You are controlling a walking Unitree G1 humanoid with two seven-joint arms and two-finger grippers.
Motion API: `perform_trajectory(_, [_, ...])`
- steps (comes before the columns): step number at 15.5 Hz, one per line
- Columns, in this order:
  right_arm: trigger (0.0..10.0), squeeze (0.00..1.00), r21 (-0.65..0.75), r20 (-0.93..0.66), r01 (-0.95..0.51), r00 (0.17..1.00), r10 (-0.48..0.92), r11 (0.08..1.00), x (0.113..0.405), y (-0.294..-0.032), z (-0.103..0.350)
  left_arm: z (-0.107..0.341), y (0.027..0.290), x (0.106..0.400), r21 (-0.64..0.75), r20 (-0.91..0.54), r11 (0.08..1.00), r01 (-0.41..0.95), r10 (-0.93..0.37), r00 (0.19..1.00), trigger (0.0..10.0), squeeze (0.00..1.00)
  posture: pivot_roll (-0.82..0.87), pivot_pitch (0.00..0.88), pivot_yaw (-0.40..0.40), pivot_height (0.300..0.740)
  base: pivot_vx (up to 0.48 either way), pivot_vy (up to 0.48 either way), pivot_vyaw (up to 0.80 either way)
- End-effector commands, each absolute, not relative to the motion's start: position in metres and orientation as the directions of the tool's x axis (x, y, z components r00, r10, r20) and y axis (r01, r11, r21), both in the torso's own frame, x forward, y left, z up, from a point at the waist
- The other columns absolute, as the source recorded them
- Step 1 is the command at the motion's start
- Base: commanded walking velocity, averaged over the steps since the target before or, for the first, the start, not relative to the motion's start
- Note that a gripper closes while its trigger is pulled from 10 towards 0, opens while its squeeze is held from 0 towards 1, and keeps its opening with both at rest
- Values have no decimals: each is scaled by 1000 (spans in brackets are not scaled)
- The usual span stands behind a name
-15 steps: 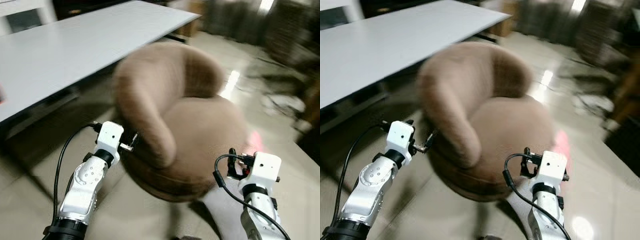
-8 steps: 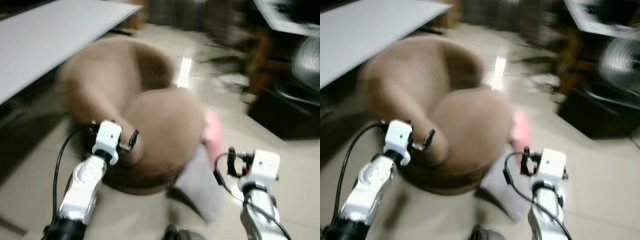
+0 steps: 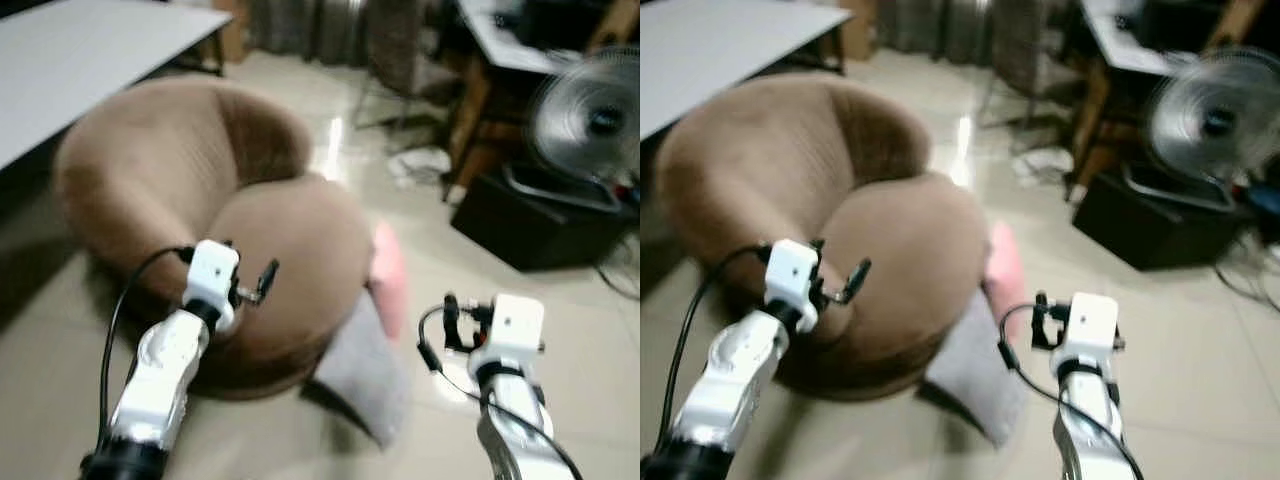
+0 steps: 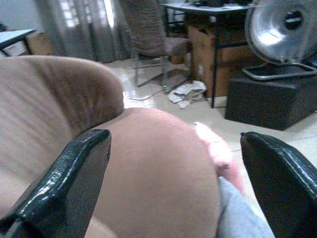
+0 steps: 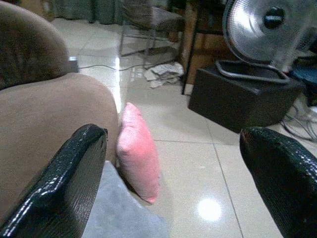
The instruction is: Move the pillow to the sofa from floor
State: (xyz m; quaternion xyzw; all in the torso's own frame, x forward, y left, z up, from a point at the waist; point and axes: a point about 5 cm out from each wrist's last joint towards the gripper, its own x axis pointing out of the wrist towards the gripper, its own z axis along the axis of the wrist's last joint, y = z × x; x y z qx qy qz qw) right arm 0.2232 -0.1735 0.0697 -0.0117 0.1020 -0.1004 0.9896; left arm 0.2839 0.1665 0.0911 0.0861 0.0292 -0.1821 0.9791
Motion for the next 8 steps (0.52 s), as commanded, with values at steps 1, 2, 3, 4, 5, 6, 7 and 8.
perform_trajectory(1, [10000,0,-73,-199,211,955,-222,975,223,-182,70,94,156,286,143,-70,908,394,-388,919,10000,0,57,0,-62,740,326,0,-750])
perform_trajectory(2, [10000,0,-81,-198,202,957,-214,976,222,-182,70,94,156,287,142,-71,908,395,-388,919,10000,0,54,0,-60,740,322,0,-750])
perform_trajectory(3, [10000,0,-84,-199,198,957,-211,977,222,-182,69,94,155,286,143,-71,907,396,-390,918,10000,0,55,0,-58,740,322,0,-750])
perform_trajectory(4, [10000,0,-80,-203,183,959,-196,980,221,-181,68,94,155,286,142,-71,905,400,-394,916,10000,0,54,1,-55,740,326,0,-694])
perform_trajectory(5, [10000,0,-83,-206,176,960,-190,981,221,-182,68,94,155,286,144,-72,904,402,-396,915,10000,0,51,9,-52,740,322,0,0])
perform_trajectory(6, [10000,0,-94,-218,164,959,-181,982,220,-182,66,94,155,287,147,-73,903,403,-397,915,10000,0,51,9,-52,740,326,0,0])
perform_trajectory(7, [10000,0,-101,-225,160,958,-179,982,220,-183,65,94,155,287,148,-75,903,403,-396,915,10000,0,51,9,-52,740,322,0,0])
perform_trajectory(8, [10000,0,-107,-228,154,958,-175,982,220,-183,65,94,155,288,152,-75,903,402,-395,916,10000,0,49,17,-49,740,326,0,0])
